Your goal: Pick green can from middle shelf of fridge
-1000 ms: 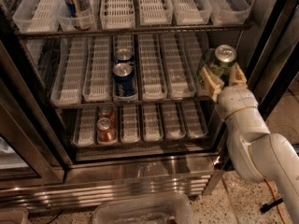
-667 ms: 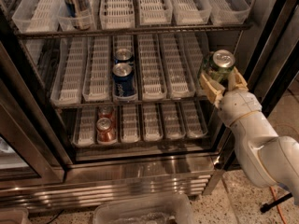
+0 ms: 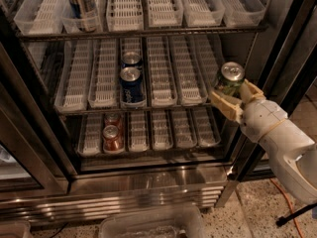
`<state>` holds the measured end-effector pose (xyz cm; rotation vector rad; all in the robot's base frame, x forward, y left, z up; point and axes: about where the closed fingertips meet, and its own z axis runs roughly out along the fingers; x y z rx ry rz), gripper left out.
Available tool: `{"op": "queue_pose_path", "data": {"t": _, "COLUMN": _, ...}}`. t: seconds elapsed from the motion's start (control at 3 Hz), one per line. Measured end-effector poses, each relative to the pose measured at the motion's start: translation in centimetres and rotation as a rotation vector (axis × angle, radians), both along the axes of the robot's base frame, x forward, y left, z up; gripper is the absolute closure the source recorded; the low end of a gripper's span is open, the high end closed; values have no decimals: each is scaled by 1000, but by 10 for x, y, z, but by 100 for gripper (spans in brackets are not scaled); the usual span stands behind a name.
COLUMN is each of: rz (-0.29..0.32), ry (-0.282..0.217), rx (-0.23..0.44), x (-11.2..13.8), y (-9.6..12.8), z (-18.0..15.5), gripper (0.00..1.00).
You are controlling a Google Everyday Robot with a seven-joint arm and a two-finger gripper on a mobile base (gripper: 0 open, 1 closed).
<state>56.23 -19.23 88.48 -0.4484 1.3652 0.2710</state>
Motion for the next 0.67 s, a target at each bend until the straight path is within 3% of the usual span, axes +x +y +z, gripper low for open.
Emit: {"op": "queue_pose_path", "data": {"t": 0.67, "rz": 221, "ry": 92, "rx": -127, "x": -31, "y": 12, "z": -12, "gripper": 100}}
